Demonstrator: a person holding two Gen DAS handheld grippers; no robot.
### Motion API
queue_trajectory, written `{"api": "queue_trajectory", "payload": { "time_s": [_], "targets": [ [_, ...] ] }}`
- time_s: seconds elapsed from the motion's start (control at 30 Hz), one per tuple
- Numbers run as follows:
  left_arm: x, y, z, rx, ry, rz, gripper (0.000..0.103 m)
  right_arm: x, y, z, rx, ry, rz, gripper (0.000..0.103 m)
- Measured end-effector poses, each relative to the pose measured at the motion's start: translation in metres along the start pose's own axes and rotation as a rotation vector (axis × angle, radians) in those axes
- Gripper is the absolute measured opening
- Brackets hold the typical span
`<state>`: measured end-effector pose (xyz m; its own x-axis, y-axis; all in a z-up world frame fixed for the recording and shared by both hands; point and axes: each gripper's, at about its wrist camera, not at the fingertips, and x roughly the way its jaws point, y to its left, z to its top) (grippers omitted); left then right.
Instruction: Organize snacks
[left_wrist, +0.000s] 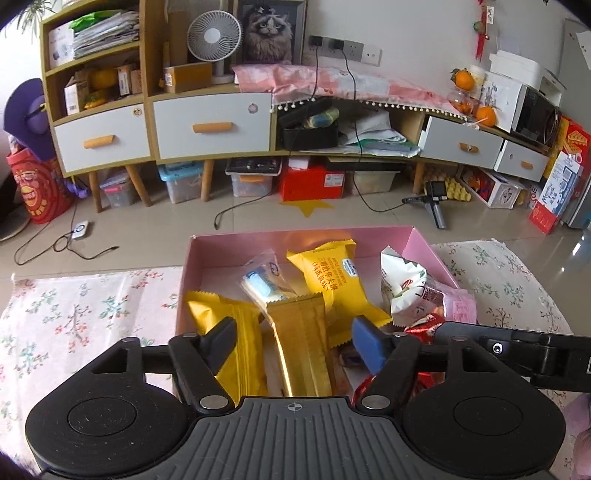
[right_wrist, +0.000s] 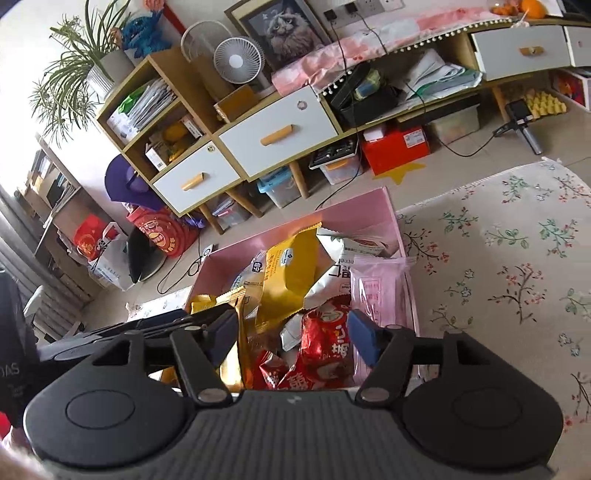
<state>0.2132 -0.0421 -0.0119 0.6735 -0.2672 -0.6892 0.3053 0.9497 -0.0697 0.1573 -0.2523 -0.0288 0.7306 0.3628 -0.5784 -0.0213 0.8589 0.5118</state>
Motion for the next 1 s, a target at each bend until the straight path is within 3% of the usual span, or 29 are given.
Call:
{"api": "queue_trajectory", "payload": {
  "time_s": [0.13,0.3,0.6,0.77,1.0],
  "targets": [
    [-0.014,0.002,-0.008,0.000,-0.003,0.004,0.082,-0.004,0.006,-0.002,-0.024,0.012,-0.012,0.069],
    [-0.037,0.008,-0.020,-0.006,0.006,0.009,0.092,-0.014,0.015,-0.007,-0.081,0.020,-0.038,0.084],
    [-0.069,0.017,-0.050,-0.011,0.019,0.026,0.099,-0.020,0.017,-0.017,-0.106,0.041,-0.070,0.096],
    [-0.069,0.020,-0.069,-0.007,0.067,0.082,0.099,-0.014,0.020,-0.034,-0.143,0.065,-0.081,0.099],
    [-0.087,0.026,-0.084,-0.124,0.007,0.012,0.097,-0.012,0.016,-0.050,-0.214,0.093,-0.119,0.098]
  ]
}}
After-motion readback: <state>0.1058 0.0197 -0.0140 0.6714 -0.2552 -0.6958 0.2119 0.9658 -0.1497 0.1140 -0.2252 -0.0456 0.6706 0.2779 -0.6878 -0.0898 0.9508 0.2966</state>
